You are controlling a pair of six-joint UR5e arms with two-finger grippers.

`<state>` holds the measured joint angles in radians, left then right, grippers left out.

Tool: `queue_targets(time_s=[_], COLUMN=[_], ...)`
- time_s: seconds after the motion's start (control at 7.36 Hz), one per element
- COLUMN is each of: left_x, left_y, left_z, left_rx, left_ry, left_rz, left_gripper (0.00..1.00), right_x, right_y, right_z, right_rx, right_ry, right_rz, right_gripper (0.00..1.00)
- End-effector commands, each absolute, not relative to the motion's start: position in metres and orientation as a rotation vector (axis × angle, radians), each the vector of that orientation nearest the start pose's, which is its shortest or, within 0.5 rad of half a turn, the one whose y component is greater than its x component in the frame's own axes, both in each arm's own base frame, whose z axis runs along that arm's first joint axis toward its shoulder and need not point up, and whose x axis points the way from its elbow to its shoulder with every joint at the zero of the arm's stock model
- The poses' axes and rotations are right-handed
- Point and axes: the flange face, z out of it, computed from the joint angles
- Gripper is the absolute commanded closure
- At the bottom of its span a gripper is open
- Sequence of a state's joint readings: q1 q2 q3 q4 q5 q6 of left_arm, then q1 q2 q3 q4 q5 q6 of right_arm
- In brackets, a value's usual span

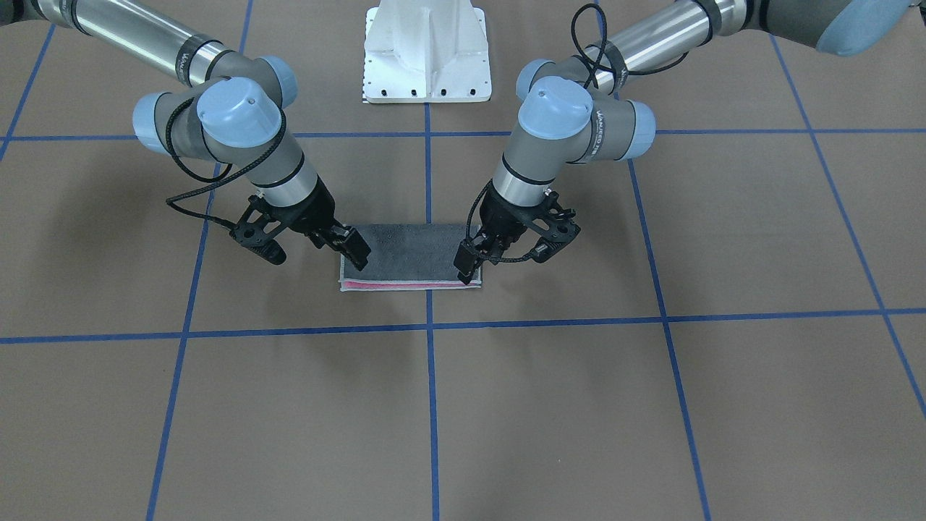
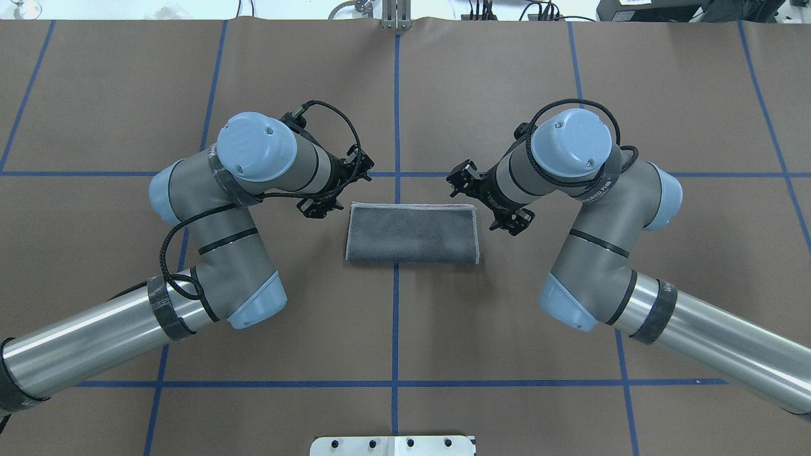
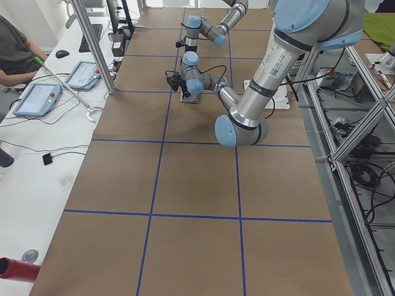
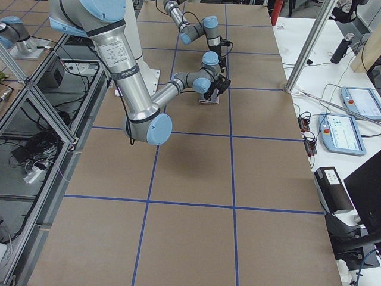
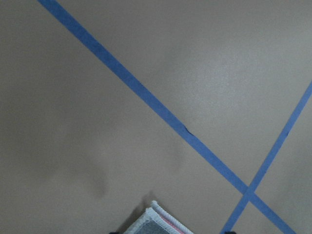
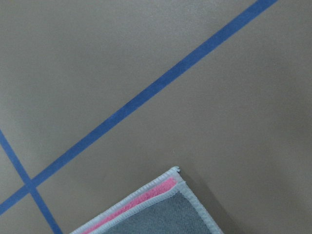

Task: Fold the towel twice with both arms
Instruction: 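Raise both grippers away from the folded towel, then grasp the end of the folded strip nearest the right gripper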

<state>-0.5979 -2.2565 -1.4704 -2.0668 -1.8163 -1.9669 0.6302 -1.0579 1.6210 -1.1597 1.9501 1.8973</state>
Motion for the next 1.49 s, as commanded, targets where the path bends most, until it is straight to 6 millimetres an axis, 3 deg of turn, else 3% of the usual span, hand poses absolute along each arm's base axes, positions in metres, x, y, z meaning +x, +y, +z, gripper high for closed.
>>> queue_targets(time_s=[0.0,0.14,0.54,0.68,0.82,1.36], left_x=[0.534,0.532,0.532,0.533,0.533,0.533], left_y=[-0.505,-0.508,-0.508,-0.507,-0.507,-0.507], left_z=[0.229,0.231,0.229,0.229,0.229,0.232], left_rx=[-0.109,-0.106,-0.106,-0.105,-0.105,-0.105], left_ry=[1.128,1.127,1.129,1.128,1.128,1.124], left_rz=[-0.761,-0.766,-0.765,-0.765,-0.765,-0.765], left_gripper=[0.23,0.23,0.2,0.19,0.19,0.18], right_x=[-0.47,-0.476,-0.523,-0.531,-0.537,-0.544], right_y=[-0.454,-0.445,-0.401,-0.395,-0.392,-0.389], right_z=[0.284,0.289,0.295,0.299,0.302,0.306], right_rx=[-0.314,-0.37,-0.36,-0.341,-0.35,-0.372], right_ry=[-1.053,-1.034,-1.015,-1.006,-0.997,-0.984], right_rz=[0.851,0.948,1.134,1.148,1.183,1.247], right_gripper=[0.0,0.01,0.14,0.15,0.22,0.35])
